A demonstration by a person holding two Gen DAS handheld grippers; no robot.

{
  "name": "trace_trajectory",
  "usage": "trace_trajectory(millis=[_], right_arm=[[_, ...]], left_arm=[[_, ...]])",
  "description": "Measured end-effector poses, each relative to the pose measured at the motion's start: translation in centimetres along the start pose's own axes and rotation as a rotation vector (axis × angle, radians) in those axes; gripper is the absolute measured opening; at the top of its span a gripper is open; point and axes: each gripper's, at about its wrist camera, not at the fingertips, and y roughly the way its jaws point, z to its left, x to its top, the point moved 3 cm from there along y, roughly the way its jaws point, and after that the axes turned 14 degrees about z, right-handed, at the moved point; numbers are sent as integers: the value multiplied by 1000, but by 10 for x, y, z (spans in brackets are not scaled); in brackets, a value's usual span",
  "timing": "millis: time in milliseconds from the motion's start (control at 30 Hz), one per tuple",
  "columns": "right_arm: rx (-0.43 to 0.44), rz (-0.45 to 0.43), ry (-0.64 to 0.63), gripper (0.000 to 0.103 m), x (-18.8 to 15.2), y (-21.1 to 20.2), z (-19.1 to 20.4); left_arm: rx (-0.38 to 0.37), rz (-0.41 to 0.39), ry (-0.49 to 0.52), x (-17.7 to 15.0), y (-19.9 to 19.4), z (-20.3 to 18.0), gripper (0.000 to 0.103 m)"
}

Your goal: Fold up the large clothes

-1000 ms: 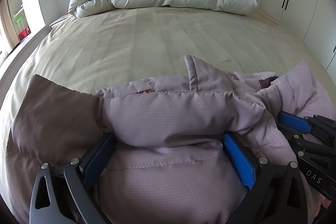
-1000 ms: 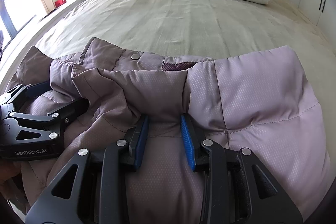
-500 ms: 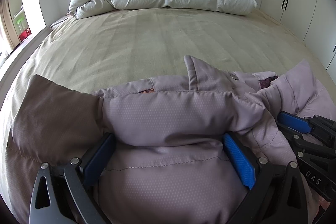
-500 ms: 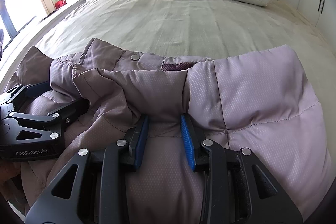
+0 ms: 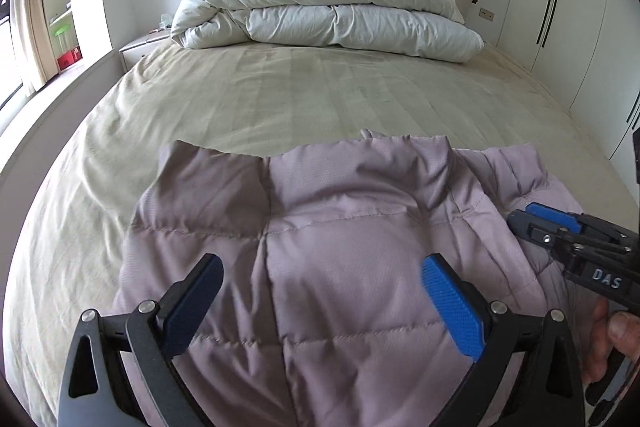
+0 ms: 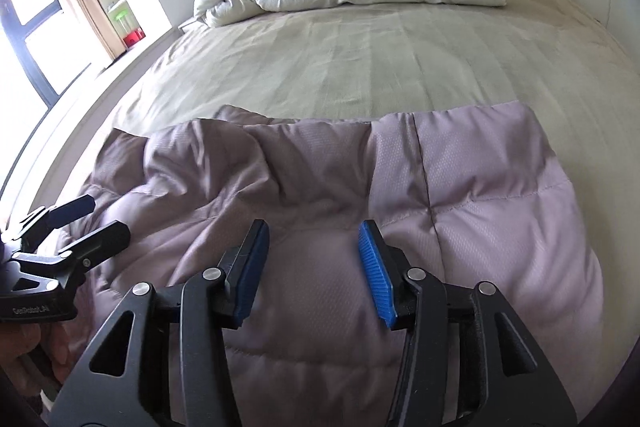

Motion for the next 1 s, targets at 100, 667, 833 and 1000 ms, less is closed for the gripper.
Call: trace_trajectory(millis=[100, 667, 833, 1000], right_arm=[[-17, -14, -97, 47, -15, -19, 30], [-106, 50, -203, 53, -56, 34, 45], [-55, 14, -200, 57, -51, -9, 34], [-120, -143, -67, 71, -48, -63, -19]], left_arm=[[63, 12, -8, -17, 0, 12, 102], [10, 44, 4, -37, 40, 26, 103], [-13, 1, -50, -46, 11, 44, 102], [14, 11, -101, -51, 12, 67, 103]])
